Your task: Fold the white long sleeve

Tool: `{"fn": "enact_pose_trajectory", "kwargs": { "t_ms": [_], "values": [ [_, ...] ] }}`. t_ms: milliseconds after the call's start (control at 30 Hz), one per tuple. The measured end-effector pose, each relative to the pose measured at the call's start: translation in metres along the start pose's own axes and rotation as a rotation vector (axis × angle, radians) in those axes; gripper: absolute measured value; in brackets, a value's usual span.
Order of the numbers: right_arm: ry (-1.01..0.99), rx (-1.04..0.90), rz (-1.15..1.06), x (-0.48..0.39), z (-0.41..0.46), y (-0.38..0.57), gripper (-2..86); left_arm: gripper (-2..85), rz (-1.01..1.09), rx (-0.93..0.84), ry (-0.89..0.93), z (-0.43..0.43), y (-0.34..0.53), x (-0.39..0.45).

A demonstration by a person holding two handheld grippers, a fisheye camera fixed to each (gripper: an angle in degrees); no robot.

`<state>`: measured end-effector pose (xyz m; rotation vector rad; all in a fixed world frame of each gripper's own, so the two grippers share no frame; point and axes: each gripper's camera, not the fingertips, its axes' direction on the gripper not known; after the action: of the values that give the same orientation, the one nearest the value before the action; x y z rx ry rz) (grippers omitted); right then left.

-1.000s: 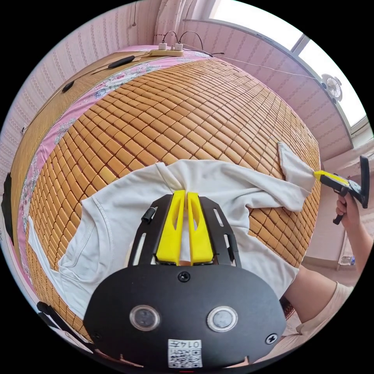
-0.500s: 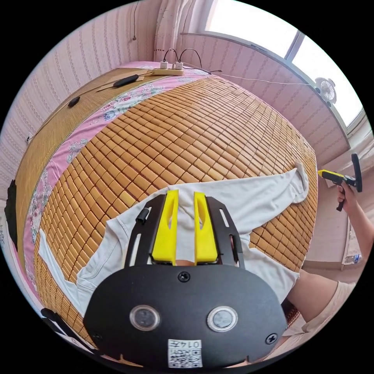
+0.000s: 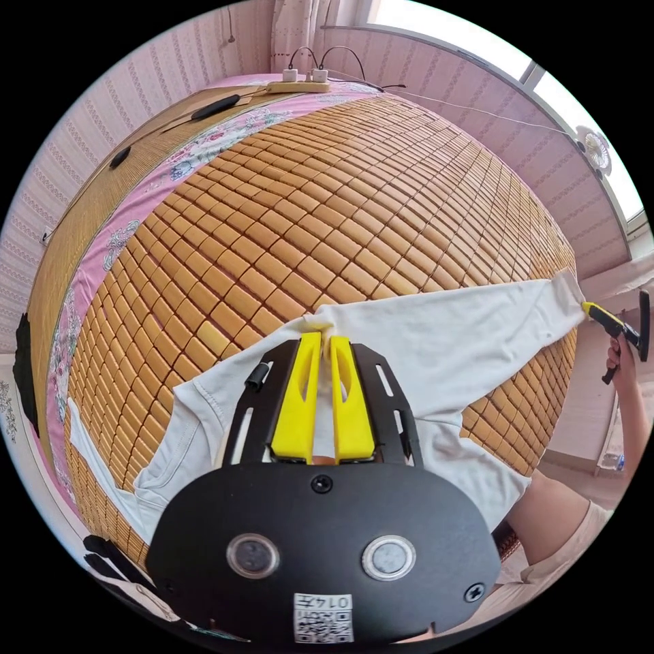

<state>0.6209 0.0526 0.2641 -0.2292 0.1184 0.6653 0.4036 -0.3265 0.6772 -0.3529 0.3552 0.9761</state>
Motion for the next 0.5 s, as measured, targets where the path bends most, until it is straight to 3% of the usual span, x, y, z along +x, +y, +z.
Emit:
{"fn": "enact_pose_trajectory", "kwargs": {
  "t_ms": [133,333,433,500],
  "values": [
    [0.063,-0.08,0.096,0.026,0.004,0.024,1.8,3.5,-0.006,-0.001,-0.002,-0.001,-0.001,0.002],
    [0.021,0.048,0.026,0.011,0.017,-0.009,6.5,3.8,0.003,-0.003,0.0,-0.003,0.001,0.003],
    [0.086,-0.066,-0.089,-0.011,0.053,-0.024,4.1,1.6,0.003,-0.001,0.007,-0.005,0.005,0.003],
    [0.121,-0.043,-0.119,-0.019,0.055,-0.024,0.4,-0.2,0.021,0.008,-0.018,-0.01,0.007,0.004]
  ]
}}
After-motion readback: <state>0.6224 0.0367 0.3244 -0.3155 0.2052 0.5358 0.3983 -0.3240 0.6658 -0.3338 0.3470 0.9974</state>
